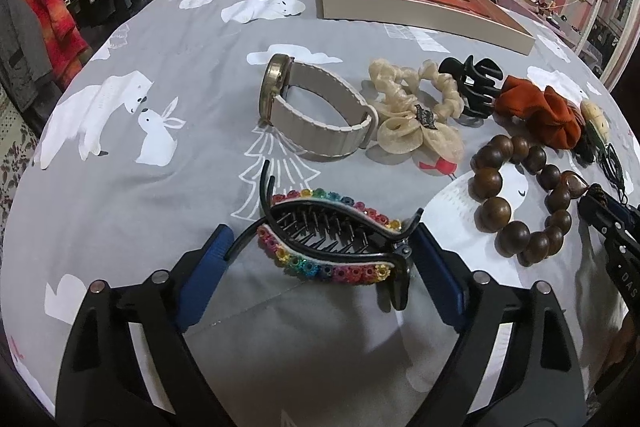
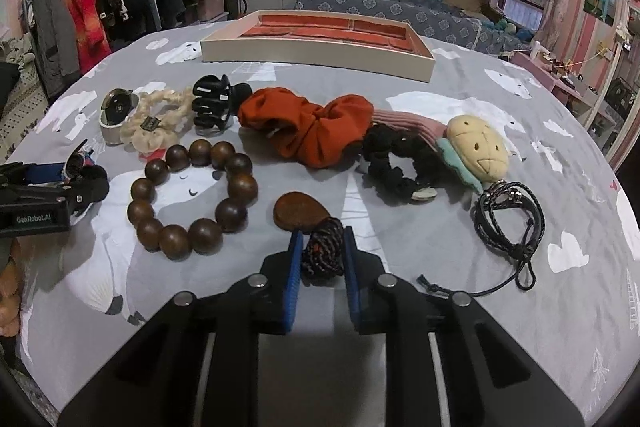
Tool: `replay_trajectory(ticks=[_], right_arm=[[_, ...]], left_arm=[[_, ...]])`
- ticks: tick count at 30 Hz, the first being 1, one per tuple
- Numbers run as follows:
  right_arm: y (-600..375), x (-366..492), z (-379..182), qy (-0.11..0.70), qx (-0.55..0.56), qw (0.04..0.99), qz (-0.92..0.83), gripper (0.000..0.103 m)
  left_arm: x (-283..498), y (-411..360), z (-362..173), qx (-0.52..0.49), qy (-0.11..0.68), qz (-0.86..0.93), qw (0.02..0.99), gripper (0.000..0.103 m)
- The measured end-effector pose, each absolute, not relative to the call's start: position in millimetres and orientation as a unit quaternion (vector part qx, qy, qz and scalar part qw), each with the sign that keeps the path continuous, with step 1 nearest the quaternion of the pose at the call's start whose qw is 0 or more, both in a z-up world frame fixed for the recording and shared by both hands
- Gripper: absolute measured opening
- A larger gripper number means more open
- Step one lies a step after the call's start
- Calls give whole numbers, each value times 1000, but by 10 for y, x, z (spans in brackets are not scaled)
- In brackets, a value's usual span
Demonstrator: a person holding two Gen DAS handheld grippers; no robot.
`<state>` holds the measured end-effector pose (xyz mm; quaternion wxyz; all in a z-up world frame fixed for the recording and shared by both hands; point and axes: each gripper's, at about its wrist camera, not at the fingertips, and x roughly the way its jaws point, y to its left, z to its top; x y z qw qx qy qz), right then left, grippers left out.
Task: Organize jewelry
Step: 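Carry the claw clip into the red tray with left tool while right tool carries the pendant there, both opening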
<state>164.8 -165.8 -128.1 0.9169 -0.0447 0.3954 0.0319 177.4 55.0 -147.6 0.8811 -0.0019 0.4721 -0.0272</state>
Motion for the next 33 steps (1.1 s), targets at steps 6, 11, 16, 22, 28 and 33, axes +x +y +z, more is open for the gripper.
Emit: replay_trajectory(ticks=[6, 11, 16, 22, 28, 33], right_arm=[[-1779, 1655, -1240, 388, -38, 919, 49, 20], [-1853, 1661, -1187, 381, -33, 922, 61, 20], [-1912, 1668, -1098, 365, -36, 928, 64, 20], [-2018, 1727, -956, 349, -29, 934, 69, 20], [-2108, 1871, -662, 324, -22, 942, 80, 19], [-2153, 2148, -359, 297, -21, 951, 82, 19]], left_arm=[[1770, 578, -1458, -10, 467, -23, 884, 80], [1743, 602, -1438, -18, 462, -18, 886, 80], [1691, 614, -1317, -21, 437, -10, 899, 80], [1731, 559, -1088, -15, 411, -10, 911, 80], [1951, 503, -739, -8, 382, -13, 924, 80], [2259, 437, -502, -8, 368, -18, 930, 80]])
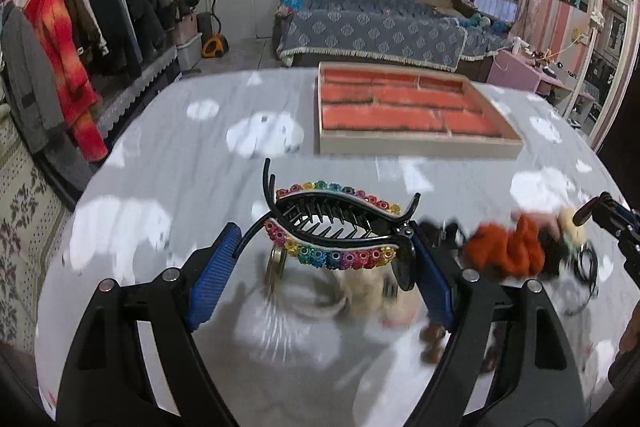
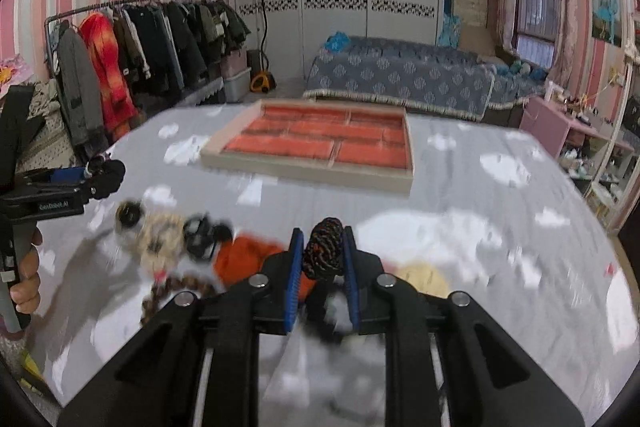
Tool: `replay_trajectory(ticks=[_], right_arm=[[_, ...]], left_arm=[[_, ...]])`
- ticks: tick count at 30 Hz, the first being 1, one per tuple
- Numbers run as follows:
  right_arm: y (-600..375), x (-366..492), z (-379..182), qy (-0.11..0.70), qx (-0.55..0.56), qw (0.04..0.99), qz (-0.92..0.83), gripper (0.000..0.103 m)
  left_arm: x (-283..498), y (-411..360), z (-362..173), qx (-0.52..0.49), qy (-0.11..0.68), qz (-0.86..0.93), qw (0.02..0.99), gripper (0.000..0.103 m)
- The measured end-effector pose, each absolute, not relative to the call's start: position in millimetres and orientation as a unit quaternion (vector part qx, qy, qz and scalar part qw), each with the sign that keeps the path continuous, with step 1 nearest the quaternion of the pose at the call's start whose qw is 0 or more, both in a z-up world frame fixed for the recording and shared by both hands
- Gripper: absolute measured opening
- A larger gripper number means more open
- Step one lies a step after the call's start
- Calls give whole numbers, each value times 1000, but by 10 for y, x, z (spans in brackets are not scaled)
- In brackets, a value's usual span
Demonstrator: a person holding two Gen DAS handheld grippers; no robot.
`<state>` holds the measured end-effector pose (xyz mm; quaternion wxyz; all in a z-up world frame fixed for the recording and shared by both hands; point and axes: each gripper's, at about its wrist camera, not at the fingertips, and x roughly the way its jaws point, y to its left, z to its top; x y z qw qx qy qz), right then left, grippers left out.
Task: Organize jewelry
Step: 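Carry the claw clip into the red tray with left tool while right tool carries the pendant there, both opening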
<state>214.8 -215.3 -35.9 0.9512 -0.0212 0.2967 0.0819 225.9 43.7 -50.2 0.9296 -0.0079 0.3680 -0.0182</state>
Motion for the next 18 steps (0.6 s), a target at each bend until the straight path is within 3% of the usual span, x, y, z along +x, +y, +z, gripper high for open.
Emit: replay_trajectory(ticks=[10, 18], right_arm=[[-2163, 3360, -121, 302, -8, 951, 68, 19], [-2018, 4498, -225, 323, -15, 945, 40, 19]], left_arm=[[3259, 197, -175, 5, 347, -31, 937, 80], [4309, -32, -328, -3, 372, -42, 927, 80]])
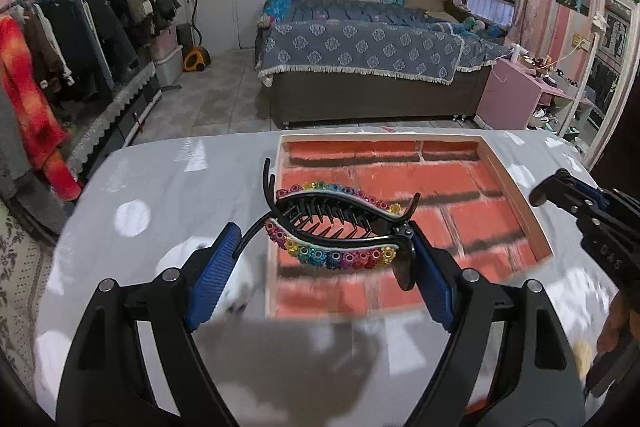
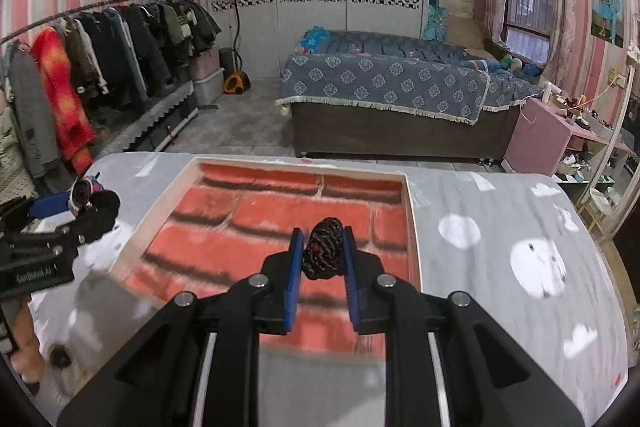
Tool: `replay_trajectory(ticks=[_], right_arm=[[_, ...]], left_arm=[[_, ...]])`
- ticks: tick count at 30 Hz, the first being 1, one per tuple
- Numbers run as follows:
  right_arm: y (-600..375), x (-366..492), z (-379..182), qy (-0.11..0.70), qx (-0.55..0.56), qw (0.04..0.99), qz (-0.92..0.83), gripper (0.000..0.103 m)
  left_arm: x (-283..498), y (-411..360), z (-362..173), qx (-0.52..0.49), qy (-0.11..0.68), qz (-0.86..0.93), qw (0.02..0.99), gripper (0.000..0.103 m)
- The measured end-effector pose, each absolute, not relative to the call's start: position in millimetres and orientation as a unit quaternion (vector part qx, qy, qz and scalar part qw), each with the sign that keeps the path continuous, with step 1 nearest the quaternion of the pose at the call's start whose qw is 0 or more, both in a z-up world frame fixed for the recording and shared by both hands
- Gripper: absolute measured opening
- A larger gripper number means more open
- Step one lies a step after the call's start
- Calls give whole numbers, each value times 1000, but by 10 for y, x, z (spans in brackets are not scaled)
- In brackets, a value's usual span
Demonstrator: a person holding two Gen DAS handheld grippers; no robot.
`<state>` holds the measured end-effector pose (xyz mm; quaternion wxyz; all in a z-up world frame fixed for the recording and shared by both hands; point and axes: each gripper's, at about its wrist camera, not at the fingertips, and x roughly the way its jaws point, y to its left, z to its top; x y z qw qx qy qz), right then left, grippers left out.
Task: Organize jewelry
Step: 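Carry the claw clip into the red tray with left tool while right tool carries the pendant there, both opening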
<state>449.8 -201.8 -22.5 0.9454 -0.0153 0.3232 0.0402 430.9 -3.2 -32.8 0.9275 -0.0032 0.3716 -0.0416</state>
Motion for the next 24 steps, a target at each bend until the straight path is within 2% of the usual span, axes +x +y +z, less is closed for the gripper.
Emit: replay_trajectory(ticks=[13, 24], right_arm=[[-2102, 5761, -705, 382, -5, 924, 23, 19], [-2244, 6051, -1138, 462, -3, 887, -5, 19]], left_arm=[[5552, -257, -871, 2, 446, -35, 894, 80], [5995, -438, -1130, 17, 497, -37, 867, 80]])
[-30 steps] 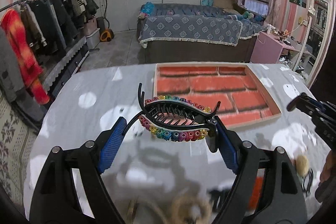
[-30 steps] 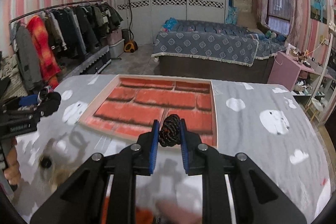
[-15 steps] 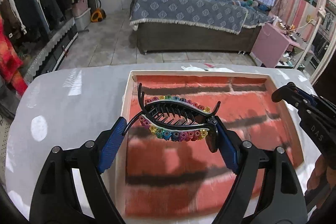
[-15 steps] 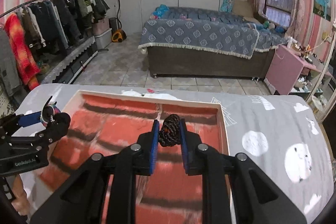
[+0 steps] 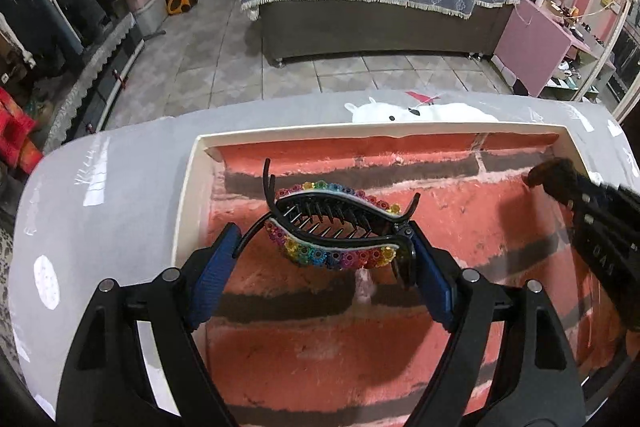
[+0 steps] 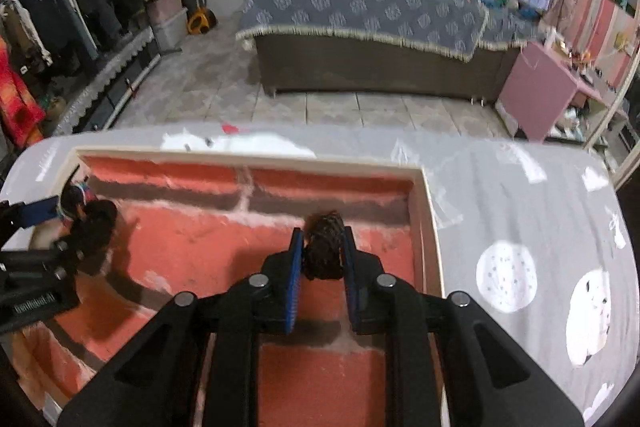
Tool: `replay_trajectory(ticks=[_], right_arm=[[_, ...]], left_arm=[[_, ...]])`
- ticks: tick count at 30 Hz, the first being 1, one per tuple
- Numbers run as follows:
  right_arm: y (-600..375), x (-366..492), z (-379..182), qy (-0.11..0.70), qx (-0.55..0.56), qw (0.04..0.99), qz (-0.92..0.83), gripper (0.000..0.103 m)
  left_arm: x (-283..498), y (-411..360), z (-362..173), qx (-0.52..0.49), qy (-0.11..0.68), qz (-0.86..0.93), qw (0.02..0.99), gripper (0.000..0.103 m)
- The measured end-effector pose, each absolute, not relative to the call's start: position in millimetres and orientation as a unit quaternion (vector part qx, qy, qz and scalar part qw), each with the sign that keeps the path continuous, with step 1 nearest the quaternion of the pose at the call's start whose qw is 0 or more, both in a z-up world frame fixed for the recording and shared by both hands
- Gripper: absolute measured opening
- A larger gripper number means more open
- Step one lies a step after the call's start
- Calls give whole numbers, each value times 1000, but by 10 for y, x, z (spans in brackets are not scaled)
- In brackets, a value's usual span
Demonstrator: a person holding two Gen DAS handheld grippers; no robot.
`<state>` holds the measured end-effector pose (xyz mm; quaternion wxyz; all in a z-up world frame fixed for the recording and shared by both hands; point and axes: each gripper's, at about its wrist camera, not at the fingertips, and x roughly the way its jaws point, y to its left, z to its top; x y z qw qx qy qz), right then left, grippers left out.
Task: Organize jewelry
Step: 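Carry the claw clip into the red tray with left tool while right tool carries the pendant there, both opening, then lift both open tools away from the tray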
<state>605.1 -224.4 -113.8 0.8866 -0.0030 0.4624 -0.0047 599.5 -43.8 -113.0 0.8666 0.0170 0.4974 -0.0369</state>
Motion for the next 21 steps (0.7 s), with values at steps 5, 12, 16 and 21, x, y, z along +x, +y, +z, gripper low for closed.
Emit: replay_trajectory(ticks=[5, 12, 16, 21], right_arm=[[-2319, 6102, -1227, 480, -1, 877, -15, 18], [-2301, 6168, -1240, 498, -7, 867, -12, 19], [-2284, 6117, -1181, 500, -2, 866, -1, 45], [-2274, 5966, -996, 485, -9, 874, 6, 51]], left_arm=[[6063, -466, -1226, 21, 510, -34, 859, 80], [6163, -423, -1321, 13, 532, -28, 846, 80], [6153, -402, -1301, 8, 537, -27, 843, 80], [6012, -379, -1113, 6, 526, -36, 849, 89]])
